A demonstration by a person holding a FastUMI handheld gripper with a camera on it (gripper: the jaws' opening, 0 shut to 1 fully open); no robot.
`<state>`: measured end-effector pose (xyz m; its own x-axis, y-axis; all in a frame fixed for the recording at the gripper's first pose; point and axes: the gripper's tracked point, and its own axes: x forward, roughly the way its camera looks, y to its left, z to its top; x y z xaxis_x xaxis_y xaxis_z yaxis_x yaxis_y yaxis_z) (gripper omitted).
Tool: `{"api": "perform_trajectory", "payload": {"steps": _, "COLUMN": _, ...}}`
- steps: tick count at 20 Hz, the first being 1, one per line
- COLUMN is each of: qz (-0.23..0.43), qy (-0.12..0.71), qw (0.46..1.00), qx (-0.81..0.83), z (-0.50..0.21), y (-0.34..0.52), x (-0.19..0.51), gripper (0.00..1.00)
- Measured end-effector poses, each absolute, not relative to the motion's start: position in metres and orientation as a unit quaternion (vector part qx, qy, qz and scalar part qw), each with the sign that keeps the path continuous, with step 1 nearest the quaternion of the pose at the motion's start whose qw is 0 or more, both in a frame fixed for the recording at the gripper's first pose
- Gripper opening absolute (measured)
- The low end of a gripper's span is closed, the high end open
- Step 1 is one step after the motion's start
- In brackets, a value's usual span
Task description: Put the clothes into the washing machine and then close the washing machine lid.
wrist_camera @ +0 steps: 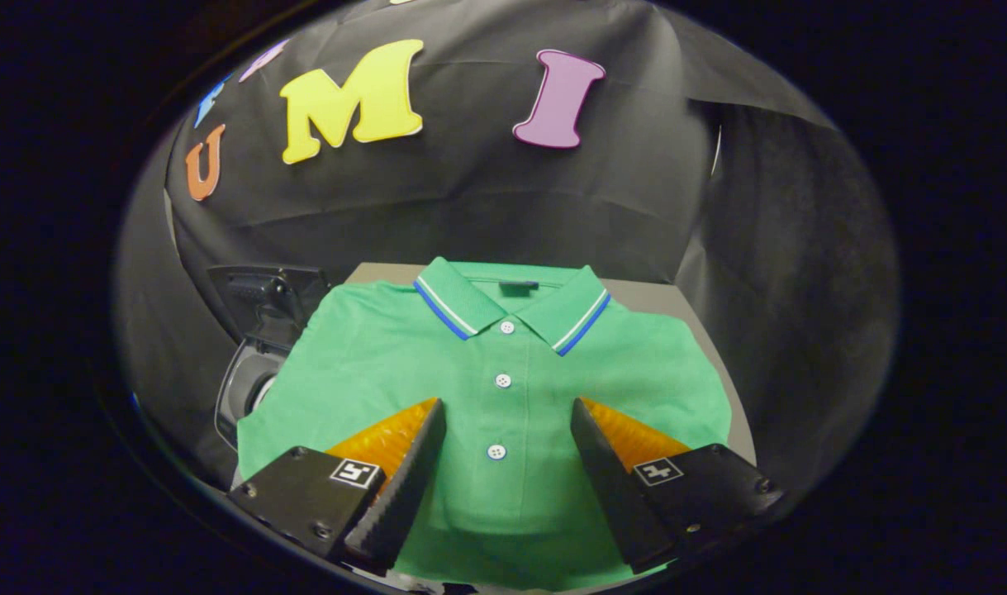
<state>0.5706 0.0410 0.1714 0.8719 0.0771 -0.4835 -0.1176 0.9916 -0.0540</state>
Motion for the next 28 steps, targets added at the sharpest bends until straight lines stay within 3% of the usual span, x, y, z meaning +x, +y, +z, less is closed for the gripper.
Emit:
{"api": "perform_trajectory", "payload": {"steps": 7, "qz": 0.046, "qy": 0.282, "qw": 0.958, "qx": -0.015, "z": 0.167, "y": 0.050, "x": 0.570, "gripper": 0.88}}
{"api": "perform_trajectory", "payload": {"steps": 14, "qz": 0.052, "qy": 0.314, "qw": 0.948, "qx": -0.013, "z": 0.172, "y": 0.067, "x": 0.573, "gripper": 0.33}}
{"api": "perform_trajectory", "payload": {"steps": 16, "qz": 0.043, "qy": 0.316, "qw": 0.948, "qx": -0.023, "z": 0.172, "y": 0.068, "x": 0.572, "gripper": 0.11}}
{"api": "perform_trajectory", "payload": {"steps": 20, "qz": 0.035, "qy": 0.303, "qw": 0.952, "qx": -0.022, "z": 0.175, "y": 0.071, "x": 0.568, "gripper": 0.05}}
{"api": "perform_trajectory", "payload": {"steps": 28, "qz": 0.076, "qy": 0.217, "qw": 0.973, "qx": 0.032, "z": 0.232, "y": 0.107, "x": 0.527, "gripper": 0.05}}
